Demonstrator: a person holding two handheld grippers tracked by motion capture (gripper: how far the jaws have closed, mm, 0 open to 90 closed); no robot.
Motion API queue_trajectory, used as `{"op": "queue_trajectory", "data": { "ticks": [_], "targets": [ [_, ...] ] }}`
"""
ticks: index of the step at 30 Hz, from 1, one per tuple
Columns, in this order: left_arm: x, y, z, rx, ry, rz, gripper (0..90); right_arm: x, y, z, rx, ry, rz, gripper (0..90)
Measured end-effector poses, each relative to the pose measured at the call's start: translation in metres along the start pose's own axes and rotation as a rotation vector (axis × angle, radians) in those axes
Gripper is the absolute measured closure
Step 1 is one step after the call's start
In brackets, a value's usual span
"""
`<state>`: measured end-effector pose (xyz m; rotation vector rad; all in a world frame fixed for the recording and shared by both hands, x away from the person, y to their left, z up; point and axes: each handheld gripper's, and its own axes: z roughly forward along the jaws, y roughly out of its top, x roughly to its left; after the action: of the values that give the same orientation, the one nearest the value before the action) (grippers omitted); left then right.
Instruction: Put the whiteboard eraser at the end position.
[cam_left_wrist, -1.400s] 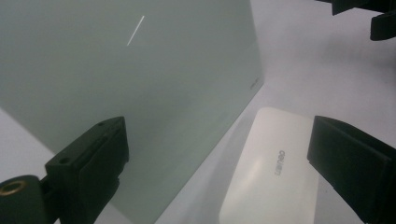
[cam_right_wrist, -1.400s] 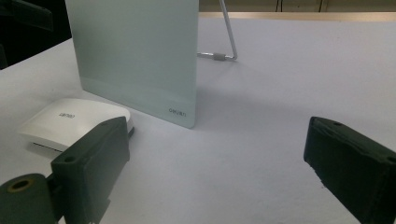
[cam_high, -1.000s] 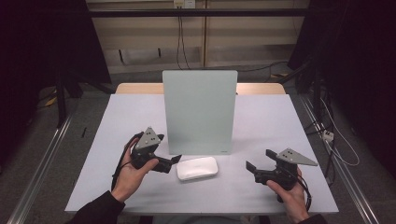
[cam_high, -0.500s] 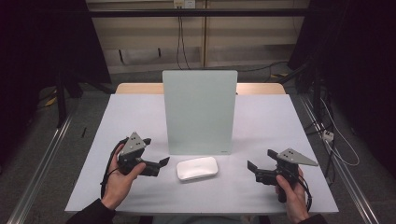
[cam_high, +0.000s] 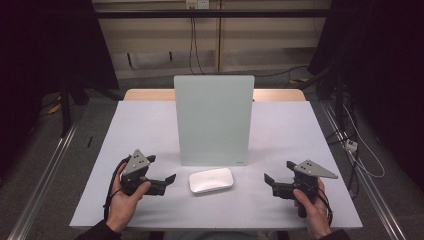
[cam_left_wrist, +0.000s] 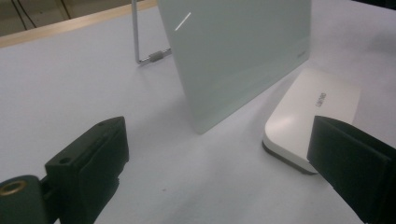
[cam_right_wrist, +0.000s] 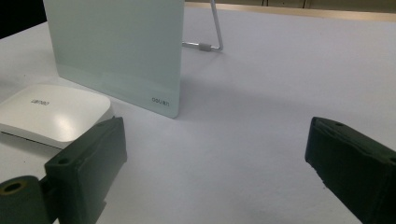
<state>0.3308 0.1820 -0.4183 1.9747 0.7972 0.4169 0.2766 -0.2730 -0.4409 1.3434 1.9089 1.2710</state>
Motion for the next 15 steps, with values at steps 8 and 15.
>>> {"op": "queue_trajectory", "data": {
  "ticks": [8, 15],
  "targets": [
    [0.001, -0.009, -0.003, -0.011, 0.006, -0.033, 5.3, 0.000, -0.001, -0.001, 0.001, -0.002, -0.001, 5.4],
    [0.003, -0.017, -0.009, -0.037, 0.027, -0.055, 5.3, 0.001, -0.002, -0.001, 0.001, -0.003, -0.007, 5.4]
  ]
}}
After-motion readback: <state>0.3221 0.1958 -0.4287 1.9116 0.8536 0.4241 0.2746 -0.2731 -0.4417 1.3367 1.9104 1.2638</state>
